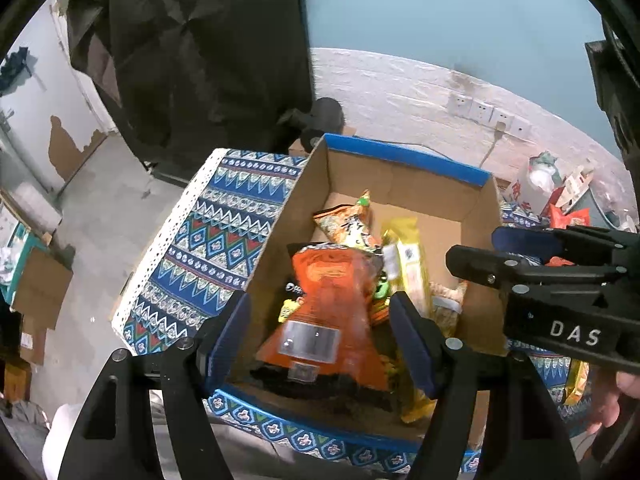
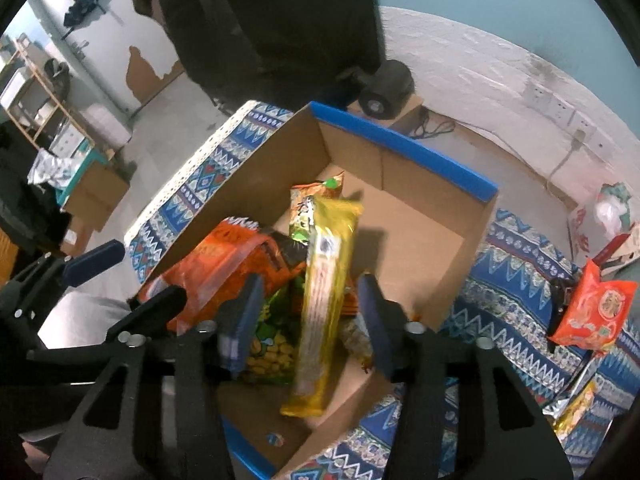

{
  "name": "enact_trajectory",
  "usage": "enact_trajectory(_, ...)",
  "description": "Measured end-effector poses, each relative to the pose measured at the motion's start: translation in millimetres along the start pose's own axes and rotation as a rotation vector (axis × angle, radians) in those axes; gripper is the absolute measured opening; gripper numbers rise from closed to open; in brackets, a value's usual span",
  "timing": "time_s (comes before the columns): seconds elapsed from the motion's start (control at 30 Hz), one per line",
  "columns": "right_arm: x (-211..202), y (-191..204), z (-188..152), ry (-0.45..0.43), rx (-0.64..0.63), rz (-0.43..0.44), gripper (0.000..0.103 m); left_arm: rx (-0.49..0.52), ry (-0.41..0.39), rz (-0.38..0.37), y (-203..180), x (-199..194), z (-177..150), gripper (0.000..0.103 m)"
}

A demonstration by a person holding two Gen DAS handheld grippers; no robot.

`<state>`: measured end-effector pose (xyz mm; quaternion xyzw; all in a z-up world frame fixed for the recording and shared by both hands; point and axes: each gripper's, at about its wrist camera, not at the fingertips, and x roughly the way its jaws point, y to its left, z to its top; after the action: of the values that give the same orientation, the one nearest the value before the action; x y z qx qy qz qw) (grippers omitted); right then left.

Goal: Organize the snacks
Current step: 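Move both grippers back from the box toward the remaining snacks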

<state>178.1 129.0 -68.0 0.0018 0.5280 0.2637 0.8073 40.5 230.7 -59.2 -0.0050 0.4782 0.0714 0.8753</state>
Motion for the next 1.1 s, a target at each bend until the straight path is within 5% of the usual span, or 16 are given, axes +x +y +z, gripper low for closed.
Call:
enact_trajectory(0.23, -24, -20, -14, -0.021, 0.032, -0.053, 0.074, 0.051, 0.0, -0.024, -23, -1, -3, 0.073)
enact_trajectory(1.1, -79, -153, -110, 0.013, 0.217, -0.214, 0.075, 0.317, 0.015, -0.127, -159, -9, -27, 0.075)
